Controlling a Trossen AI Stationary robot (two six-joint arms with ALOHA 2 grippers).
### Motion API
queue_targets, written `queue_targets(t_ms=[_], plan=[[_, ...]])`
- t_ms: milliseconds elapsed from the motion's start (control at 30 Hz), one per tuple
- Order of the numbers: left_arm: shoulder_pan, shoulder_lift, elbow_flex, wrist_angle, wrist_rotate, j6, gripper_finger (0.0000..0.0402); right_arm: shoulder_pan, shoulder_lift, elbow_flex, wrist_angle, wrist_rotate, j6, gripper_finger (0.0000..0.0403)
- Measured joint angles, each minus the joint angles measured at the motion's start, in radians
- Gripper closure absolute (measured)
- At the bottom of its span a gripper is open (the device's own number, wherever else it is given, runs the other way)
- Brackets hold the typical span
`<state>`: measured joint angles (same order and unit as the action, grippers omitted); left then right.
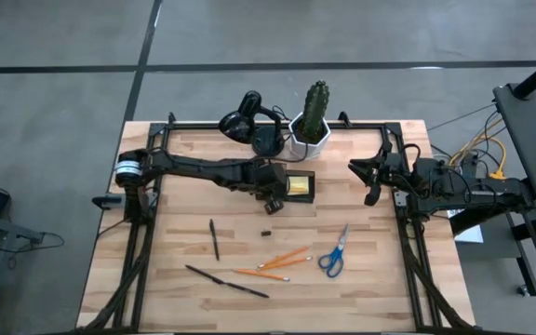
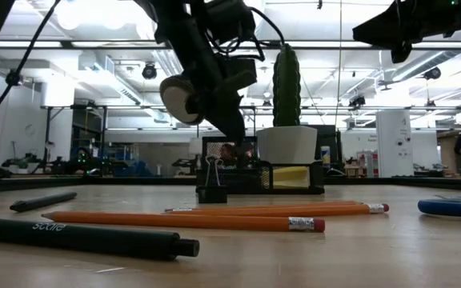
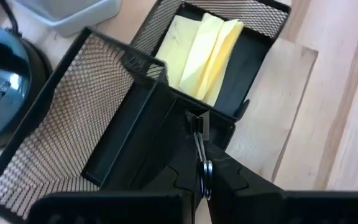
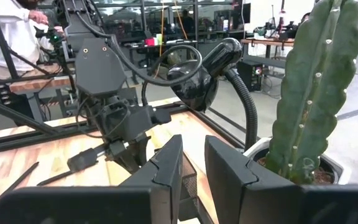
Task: Pick and place office supplies into organizer
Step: Put the left black binder paper clip into the black desk organizer
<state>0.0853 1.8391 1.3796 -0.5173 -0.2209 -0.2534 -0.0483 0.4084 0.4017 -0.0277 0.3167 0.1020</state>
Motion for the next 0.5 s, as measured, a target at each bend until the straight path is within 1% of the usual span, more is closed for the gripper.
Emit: queue_targets(t_ms=[333,500], plan=[[0.000,0.036,0.000,0.014,0.000,0.096,0.0401,0.000,0.000,0.000,-0.008,0.000,0.000,0.0346],[0.000,0.058,-0.001,0.012,-0.004,0.104,0.0401,0.000,0.000,0.000,-0.024,0.000,0.000,0.0346]])
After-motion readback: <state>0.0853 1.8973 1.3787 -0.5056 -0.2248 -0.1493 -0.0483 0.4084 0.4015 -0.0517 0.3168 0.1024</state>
